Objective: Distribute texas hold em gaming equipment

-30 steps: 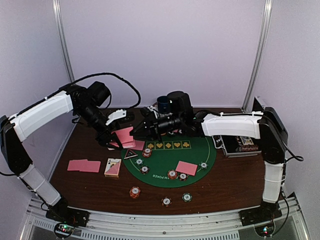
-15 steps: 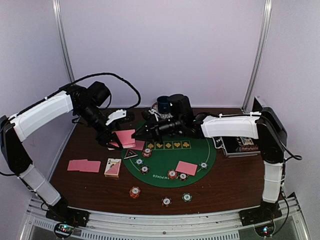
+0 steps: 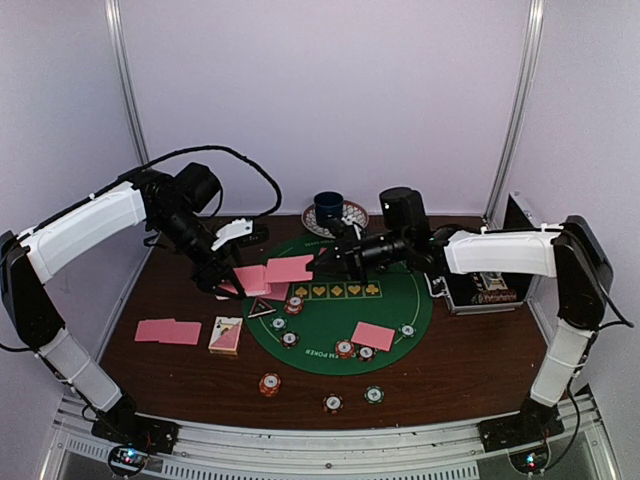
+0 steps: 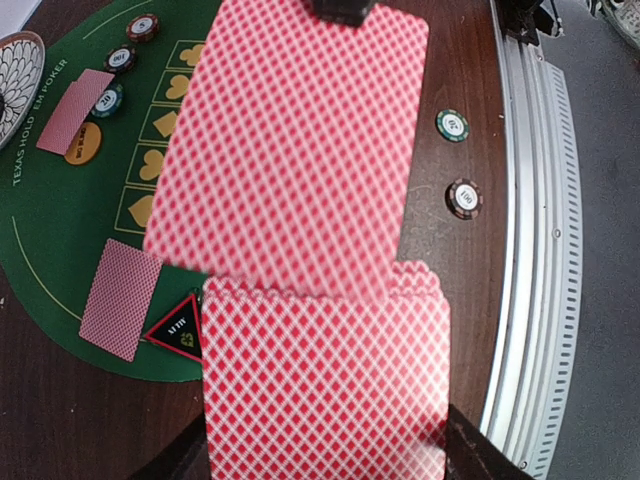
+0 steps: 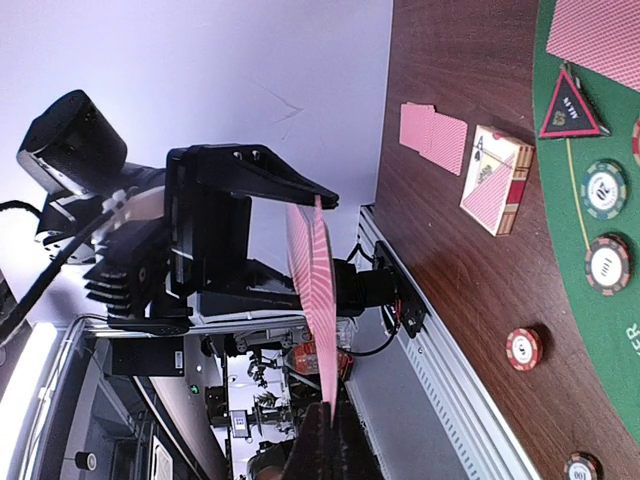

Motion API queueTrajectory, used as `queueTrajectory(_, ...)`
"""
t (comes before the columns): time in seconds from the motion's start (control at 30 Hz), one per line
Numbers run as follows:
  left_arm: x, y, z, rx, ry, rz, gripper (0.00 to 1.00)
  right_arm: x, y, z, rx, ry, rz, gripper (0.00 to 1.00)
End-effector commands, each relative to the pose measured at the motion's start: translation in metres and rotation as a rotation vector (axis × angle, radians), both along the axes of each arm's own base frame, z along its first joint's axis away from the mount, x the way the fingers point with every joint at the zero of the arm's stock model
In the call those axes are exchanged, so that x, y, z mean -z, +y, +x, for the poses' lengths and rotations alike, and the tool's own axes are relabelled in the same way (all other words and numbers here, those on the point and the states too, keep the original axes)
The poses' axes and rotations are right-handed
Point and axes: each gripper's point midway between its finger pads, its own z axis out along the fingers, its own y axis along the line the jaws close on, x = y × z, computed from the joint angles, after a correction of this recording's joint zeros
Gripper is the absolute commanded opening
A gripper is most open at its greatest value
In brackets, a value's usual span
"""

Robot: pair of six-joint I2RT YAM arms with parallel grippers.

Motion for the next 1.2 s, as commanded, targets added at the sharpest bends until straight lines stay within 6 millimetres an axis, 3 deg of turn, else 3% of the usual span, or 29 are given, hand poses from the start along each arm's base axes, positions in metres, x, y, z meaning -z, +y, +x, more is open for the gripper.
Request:
queueTrajectory(0.0,-0.009,-0.001,0.001,0.012,-0.033,-0.033,0.0,-0.006,-0.033,0.002,0.049,-0.046,-0.011,0.0)
queueTrajectory(0.1,-0.01,-0.001,0.001,0.014,-0.035,-0.037,0.0,0.014,-0.058,0.001,0.071,-0.028,-0.073,0.0)
queueTrajectory(0.33,-0.011,-0.001,0.0,0.015,-0.034,-0.039,0.0,0.086,-0.129,0.001,0.138,0.027,-0.292,0.0)
queueTrajectory(0.43,-0.011,-0.002,0.0,0.013,-0.032,-0.041,0.0,0.113,-0.148,0.002,0.151,0.026,-0.372,0.0)
queueTrajectory(0.63,-0.011,-0.001,0.0,0.013,-0.035,-0.04,0.0,0.155,-0.162,0.0,0.146,0.048,-0.473,0.0)
queueTrajectory(0.8,-0.011,-0.001,-0.001,0.013,-0.031,-0.041,0.0,0.175,-0.171,-0.003,0.137,0.051,-0.547,0.0)
queueTrajectory(1.03,-0.011,-0.002,0.0,0.013,-0.025,-0.044,0.0,0.185,-0.182,-0.012,0.124,0.049,-0.615,0.01)
queueTrajectory(1.17,-0.011,-0.003,0.0,0.016,-0.024,-0.046,0.0,0.182,-0.19,-0.015,0.117,0.033,-0.666,0.19)
